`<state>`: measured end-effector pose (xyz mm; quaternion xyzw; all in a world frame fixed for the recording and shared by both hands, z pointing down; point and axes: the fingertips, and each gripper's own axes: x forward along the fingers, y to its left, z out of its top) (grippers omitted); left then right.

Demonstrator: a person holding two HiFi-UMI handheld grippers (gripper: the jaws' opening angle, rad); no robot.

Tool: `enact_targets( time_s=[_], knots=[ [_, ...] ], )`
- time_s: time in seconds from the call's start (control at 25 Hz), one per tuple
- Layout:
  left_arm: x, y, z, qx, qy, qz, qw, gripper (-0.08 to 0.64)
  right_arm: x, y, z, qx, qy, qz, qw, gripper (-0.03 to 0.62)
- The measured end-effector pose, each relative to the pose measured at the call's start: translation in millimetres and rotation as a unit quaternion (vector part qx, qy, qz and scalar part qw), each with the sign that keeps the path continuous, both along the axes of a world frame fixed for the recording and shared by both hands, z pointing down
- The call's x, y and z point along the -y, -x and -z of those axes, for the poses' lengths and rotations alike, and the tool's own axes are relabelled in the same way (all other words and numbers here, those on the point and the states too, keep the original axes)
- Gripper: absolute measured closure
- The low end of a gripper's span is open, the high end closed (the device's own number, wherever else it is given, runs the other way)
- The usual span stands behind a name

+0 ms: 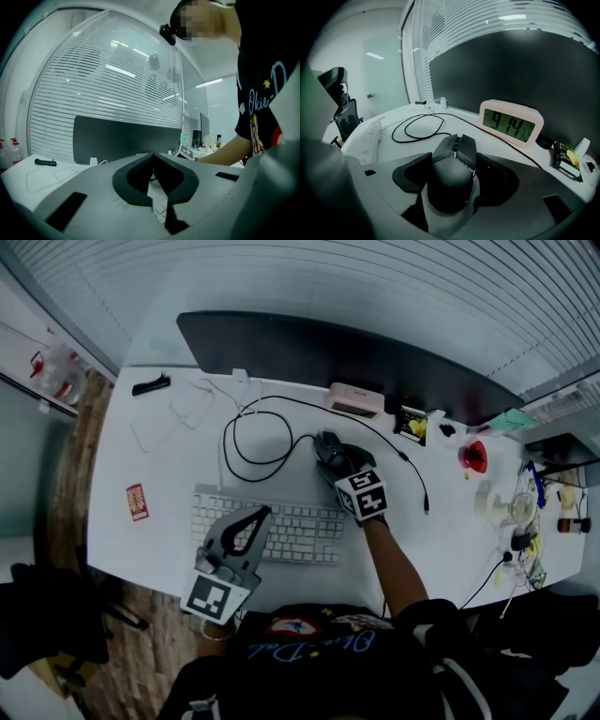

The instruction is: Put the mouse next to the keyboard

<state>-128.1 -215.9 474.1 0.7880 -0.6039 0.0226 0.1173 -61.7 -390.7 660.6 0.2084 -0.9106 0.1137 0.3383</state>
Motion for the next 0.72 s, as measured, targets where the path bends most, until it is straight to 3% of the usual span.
enact_targets(
  time_s=[0.28, 0.72],
  knots=[
    [-3.4, -2.3, 3.7, 0.000, -0.003, -0.002, 1.0000, 0.560, 4.4, -14.8, 9.4, -0.007, -0.007, -0.023, 1.000, 0.313],
    [-5.9, -17.9, 18.2, 0.007, -0.017, -0.025, 0.9995, 0.560, 11.0, -55.3, 55.6, 0.023, -0.043, -0.078, 0.996, 0.313]
  ],
)
